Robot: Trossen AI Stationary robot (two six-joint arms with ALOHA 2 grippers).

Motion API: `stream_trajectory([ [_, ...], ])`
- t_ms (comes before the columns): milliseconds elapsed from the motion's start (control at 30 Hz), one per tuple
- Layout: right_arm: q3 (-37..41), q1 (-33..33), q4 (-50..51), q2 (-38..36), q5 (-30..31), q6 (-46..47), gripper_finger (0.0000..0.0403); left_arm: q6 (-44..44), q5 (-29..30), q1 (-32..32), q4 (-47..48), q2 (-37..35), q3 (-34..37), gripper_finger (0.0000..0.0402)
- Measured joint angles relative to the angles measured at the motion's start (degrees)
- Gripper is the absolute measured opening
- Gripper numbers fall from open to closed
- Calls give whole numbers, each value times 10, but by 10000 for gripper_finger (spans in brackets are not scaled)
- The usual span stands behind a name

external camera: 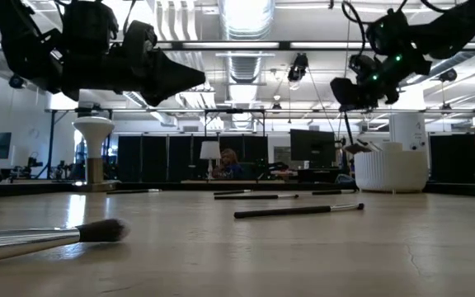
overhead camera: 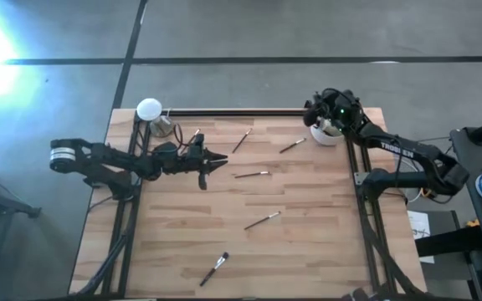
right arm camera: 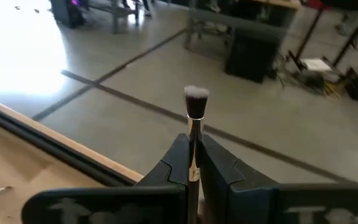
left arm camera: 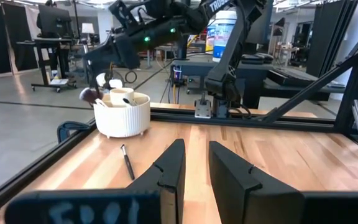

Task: Put items in baskets/containers
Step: Put the black eyeshadow brush into the white organizer

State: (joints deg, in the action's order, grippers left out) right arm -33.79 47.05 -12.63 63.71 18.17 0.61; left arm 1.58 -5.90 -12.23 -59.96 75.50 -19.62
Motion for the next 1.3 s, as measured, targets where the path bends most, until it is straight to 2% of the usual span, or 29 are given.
stream_trajectory([
  [400,46,41,0,1,-2,69,13,1,0,0,5,0,1,66],
  [600,62,42,4,1,-31,86,13,2,0,0,5,0,1,66],
  [733,64,42,5,1,-52,89,13,2,0,0,6,0,1,66],
  [1000,62,42,57,1,-53,100,23,2,0,0,6,0,1,66],
  [1300,60,42,48,1,-47,104,28,2,0,0,6,0,1,66],
])
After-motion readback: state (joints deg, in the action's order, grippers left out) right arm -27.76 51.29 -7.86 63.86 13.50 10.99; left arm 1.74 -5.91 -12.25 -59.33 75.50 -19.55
